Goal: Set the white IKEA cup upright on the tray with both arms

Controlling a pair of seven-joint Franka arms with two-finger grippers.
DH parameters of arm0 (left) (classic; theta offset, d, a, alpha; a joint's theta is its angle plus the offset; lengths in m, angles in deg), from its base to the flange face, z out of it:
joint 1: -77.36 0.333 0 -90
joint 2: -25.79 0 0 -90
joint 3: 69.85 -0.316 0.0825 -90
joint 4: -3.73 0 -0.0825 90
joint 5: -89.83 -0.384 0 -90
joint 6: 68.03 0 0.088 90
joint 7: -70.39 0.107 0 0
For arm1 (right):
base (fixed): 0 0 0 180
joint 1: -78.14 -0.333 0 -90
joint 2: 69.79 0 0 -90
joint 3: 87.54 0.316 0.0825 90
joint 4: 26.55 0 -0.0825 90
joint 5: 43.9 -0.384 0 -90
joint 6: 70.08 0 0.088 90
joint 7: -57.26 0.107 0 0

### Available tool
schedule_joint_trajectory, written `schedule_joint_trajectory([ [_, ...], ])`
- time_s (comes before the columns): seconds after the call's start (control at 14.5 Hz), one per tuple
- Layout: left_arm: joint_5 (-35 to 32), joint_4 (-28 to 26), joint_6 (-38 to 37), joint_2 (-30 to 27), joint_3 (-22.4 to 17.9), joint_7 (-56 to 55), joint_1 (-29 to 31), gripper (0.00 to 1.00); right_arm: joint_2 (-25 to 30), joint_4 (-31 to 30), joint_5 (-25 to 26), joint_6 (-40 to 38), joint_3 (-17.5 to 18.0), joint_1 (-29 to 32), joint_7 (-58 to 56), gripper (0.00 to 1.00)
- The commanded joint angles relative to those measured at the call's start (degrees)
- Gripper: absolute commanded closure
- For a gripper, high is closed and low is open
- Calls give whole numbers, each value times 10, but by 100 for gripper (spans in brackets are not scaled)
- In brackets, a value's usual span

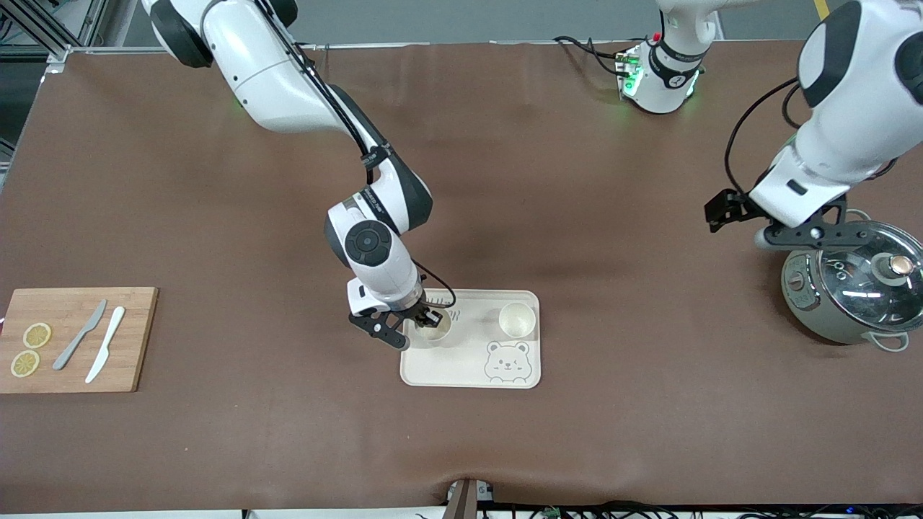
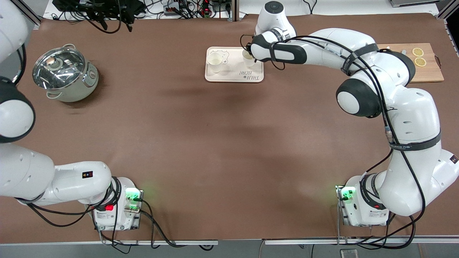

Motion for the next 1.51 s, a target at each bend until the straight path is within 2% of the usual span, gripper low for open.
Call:
schedule_joint_trajectory([
  [0.0, 13, -47, 9, -58, -1, 20, 7, 0, -18, 16, 12, 16, -6, -11, 17, 100],
  [0.28, 37, -57, 9, -83, -11, 49, 19, 0, -24, 8, 13, 32, -6, -12, 17, 100],
  [0.41, 54, -7, -3, -70, -26, 51, 16, 0, -25, 8, 12, 32, -6, -11, 17, 100],
  [0.48, 54, 25, -29, -54, -28, 51, 13, 0, -25, 9, 11, 31, -6, -9, 16, 42],
  [0.55, 52, 59, -53, -36, -30, 50, 4, 0, -24, 9, 12, 30, -6, -6, 14, 0],
  [0.62, 50, 81, -70, -22, -55, 49, -24, 0, -23, 10, 13, 29, -6, -4, 9, 0],
  [0.76, 53, 90, -79, -17, -153, 50, -111, 0, -20, 11, 14, 23, -6, -2, 4, 0],
  [0.89, 53, 91, -79, -16, -161, 57, -114, 0, -9, 14, 13, 8, -6, 1, -1, 0],
  [1.1, 53, 101, -79, -8, -162, 60, -123, 0, 13, 19, 10, -59, -6, 4, -19, 0],
  [1.24, 53, 104, -79, -5, -163, 61, -124, 0, 58, 16, 4, -96, -6, 6, -58, 0],
  [1.45, 47, 112, -79, -1, -163, 64, -124, 0, 142, 15, -10, -226, -3, 19, -86, 0],
])
